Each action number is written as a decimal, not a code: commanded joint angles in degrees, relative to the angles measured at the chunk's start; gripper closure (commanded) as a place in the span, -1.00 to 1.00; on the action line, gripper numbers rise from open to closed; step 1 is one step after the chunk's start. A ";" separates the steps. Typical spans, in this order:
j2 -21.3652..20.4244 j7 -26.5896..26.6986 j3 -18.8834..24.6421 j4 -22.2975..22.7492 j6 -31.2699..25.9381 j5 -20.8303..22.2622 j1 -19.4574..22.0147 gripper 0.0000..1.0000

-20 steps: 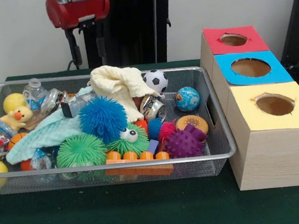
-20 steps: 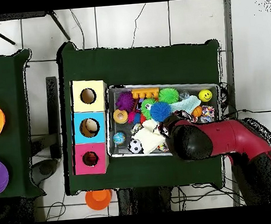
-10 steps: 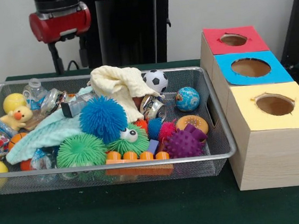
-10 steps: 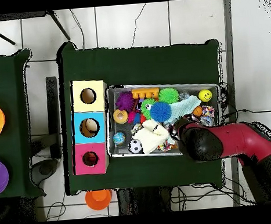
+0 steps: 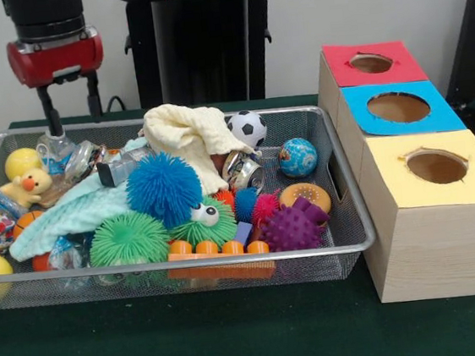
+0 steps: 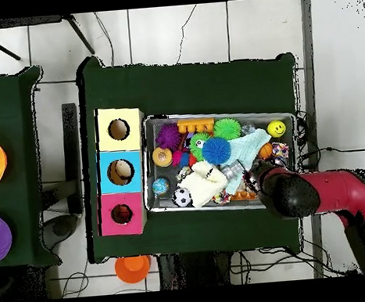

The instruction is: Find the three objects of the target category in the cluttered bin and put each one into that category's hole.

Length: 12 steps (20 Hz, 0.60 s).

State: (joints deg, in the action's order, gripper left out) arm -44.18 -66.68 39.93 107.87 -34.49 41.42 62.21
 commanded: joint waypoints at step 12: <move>14.38 17.05 -0.82 -12.51 -5.43 13.03 2.38 -1.00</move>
State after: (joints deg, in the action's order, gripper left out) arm -35.45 -66.68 39.92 101.73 -34.93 48.73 65.00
